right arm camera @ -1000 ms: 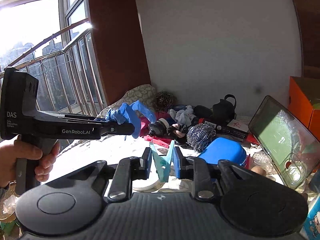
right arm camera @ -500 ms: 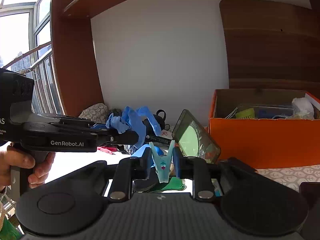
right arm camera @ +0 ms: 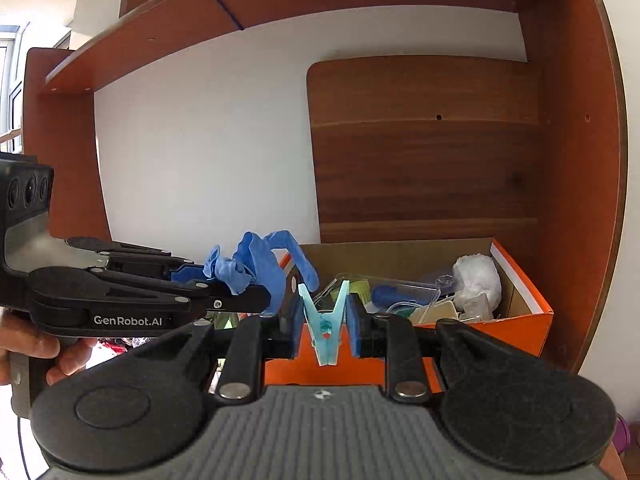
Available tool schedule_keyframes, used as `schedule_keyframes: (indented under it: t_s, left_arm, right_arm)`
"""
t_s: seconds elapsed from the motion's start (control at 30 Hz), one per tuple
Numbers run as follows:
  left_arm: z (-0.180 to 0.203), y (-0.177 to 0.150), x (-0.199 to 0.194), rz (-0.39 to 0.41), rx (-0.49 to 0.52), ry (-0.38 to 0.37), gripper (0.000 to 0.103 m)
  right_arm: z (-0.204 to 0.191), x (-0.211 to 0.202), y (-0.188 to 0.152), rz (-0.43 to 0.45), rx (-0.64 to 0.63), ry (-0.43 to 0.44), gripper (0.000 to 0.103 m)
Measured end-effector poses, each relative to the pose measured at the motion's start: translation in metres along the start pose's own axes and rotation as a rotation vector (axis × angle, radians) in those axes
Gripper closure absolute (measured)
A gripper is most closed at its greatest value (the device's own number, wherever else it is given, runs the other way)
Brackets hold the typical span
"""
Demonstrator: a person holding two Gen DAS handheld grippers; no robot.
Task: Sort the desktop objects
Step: 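Lift and carry the glove and clothespin with both tools to the orange box, then lower the glove and clothespin into the box and open both tools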
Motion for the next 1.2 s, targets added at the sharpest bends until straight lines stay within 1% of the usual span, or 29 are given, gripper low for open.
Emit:
schedule_keyframes:
  t_s: [0.13, 0.27, 0.47, 0.63, 0.77, 0.87, 0.93, 1.0, 1.03, 1.07, 1.1, 1.13, 1.17, 1.2]
  left_arm:
    - [-0.016, 0.004, 0.033, -0.015, 0.02, 0.06, 0.077]
    - [-0.033, 0.002, 0.063, -0.046, 0.037, 0.132, 0.077]
    - [-0.05, -0.006, 0.099, -0.088, 0.071, 0.225, 0.077]
    - [-0.062, -0.015, 0.116, -0.128, 0.077, 0.298, 0.076]
    - [-0.065, -0.023, 0.123, -0.163, 0.07, 0.307, 0.075]
    - [-0.065, -0.028, 0.122, -0.18, 0.079, 0.313, 0.072]
    - [-0.063, -0.029, 0.12, -0.178, 0.084, 0.309, 0.07]
    - [-0.062, -0.029, 0.116, -0.178, 0.1, 0.322, 0.059]
    - [-0.061, -0.029, 0.115, -0.18, 0.105, 0.329, 0.056]
    - [-0.061, -0.03, 0.114, -0.182, 0.11, 0.339, 0.05]
    - [-0.06, -0.03, 0.112, -0.181, 0.118, 0.347, 0.043]
    - [-0.059, -0.03, 0.11, -0.176, 0.126, 0.354, 0.04]
    - [-0.058, -0.03, 0.108, -0.173, 0.133, 0.359, 0.032]
    - [-0.057, -0.029, 0.107, -0.17, 0.139, 0.363, 0.027]
  right_arm:
    - [0.034, 0.032, 0.014, 0.012, -0.011, -0.05, 0.082]
    - [0.066, 0.069, 0.019, -0.004, -0.008, -0.101, 0.082]
    - [0.097, 0.117, 0.007, -0.058, 0.021, -0.149, 0.082]
    - [0.107, 0.144, -0.01, -0.119, 0.012, -0.178, 0.082]
    - [0.109, 0.157, -0.022, -0.158, 0.018, -0.187, 0.082]
    - [0.108, 0.164, -0.027, -0.179, 0.021, -0.191, 0.08]
    - [0.108, 0.165, -0.028, -0.182, 0.022, -0.2, 0.079]
    - [0.106, 0.166, -0.03, -0.193, 0.03, -0.191, 0.074]
    - [0.105, 0.166, -0.03, -0.195, 0.03, -0.188, 0.066]
    - [0.104, 0.166, -0.031, -0.196, 0.027, -0.183, 0.058]
    - [0.103, 0.166, -0.031, -0.195, 0.024, -0.181, 0.056]
    - [0.102, 0.165, -0.031, -0.194, 0.023, -0.183, 0.051]
    - [0.103, 0.166, -0.031, -0.194, 0.023, -0.185, 0.041]
    - [0.102, 0.166, -0.031, -0.192, 0.024, -0.186, 0.036]
Point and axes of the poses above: each gripper's, at about its wrist camera, not at the fingertips, and x roughly the way its jaws point, z to its right, y to its top, the point moved 8 cm from there along x, roughly the way its jaws point, and after that the axes turned 12 degrees about z, right-handed, at the moved point
